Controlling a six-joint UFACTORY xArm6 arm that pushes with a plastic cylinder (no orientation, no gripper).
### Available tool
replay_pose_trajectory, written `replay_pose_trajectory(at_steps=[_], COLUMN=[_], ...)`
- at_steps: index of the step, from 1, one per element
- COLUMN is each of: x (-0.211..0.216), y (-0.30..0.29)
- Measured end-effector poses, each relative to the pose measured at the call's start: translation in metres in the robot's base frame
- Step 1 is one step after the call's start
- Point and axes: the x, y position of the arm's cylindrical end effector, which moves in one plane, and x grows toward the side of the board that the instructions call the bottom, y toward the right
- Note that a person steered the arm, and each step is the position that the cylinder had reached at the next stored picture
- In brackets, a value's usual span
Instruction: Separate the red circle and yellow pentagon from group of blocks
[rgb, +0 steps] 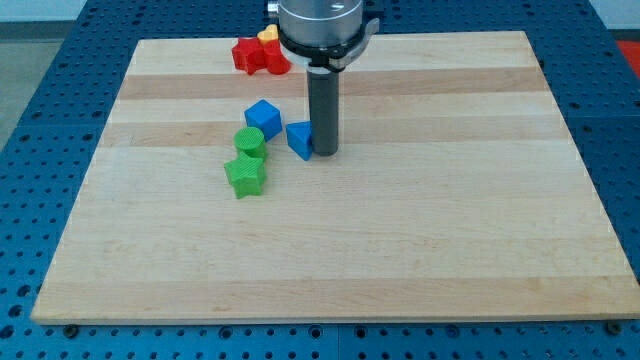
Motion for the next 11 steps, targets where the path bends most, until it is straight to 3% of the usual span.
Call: replay_pose_trajectory(at_steps=[2, 3, 4, 6, 8, 9, 11], x=[0.008, -0.039, -0.113, -0.215, -0.224, -0.222, -0.222], y=[0.033, 0.078, 0.096, 0.121, 0.115, 0.090, -0.040])
